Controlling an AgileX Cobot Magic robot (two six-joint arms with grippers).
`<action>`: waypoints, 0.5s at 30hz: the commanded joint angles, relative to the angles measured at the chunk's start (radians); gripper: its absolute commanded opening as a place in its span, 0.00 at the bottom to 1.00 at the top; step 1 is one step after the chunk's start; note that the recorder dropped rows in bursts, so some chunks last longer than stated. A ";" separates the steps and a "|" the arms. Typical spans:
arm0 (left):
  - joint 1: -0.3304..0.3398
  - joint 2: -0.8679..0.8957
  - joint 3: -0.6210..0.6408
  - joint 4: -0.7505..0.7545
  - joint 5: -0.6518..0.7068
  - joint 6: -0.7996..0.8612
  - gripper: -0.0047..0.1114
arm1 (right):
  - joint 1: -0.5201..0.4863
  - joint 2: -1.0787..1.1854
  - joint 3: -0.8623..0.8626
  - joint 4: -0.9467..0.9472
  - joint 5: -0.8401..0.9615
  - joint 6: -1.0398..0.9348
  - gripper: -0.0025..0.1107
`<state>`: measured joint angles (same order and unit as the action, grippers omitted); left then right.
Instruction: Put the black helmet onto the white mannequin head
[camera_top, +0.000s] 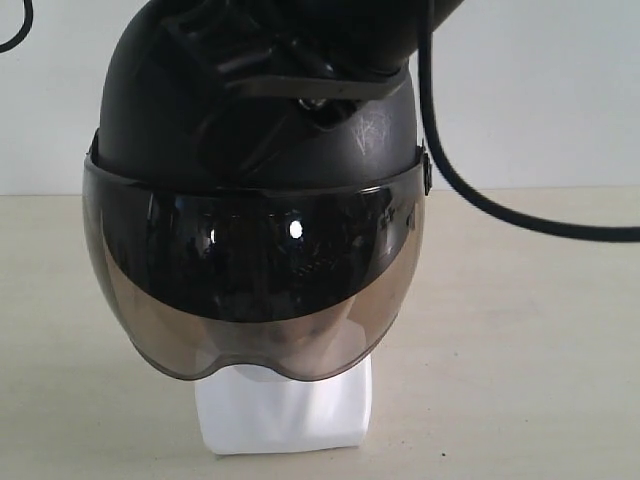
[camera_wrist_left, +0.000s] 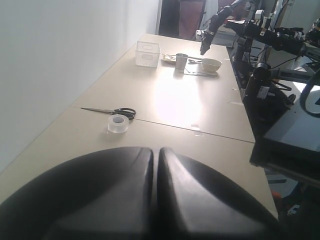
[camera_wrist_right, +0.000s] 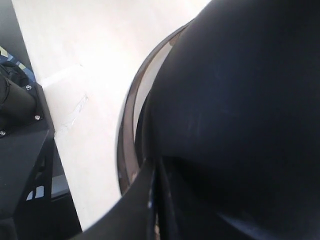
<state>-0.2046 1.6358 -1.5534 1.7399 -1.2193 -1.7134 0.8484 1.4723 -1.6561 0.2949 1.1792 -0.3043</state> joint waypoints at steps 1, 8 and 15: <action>-0.005 0.011 0.007 0.005 -0.002 -0.018 0.08 | 0.000 0.018 0.004 -0.037 0.042 0.010 0.02; -0.005 0.011 0.007 0.005 -0.002 -0.021 0.08 | 0.000 0.018 0.058 -0.044 0.042 0.019 0.02; -0.005 0.011 0.007 0.005 -0.002 -0.029 0.08 | 0.000 0.016 0.113 -0.042 0.025 0.019 0.02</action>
<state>-0.2046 1.6358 -1.5517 1.7373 -1.2193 -1.7275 0.8543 1.4750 -1.5622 0.2984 1.2220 -0.2788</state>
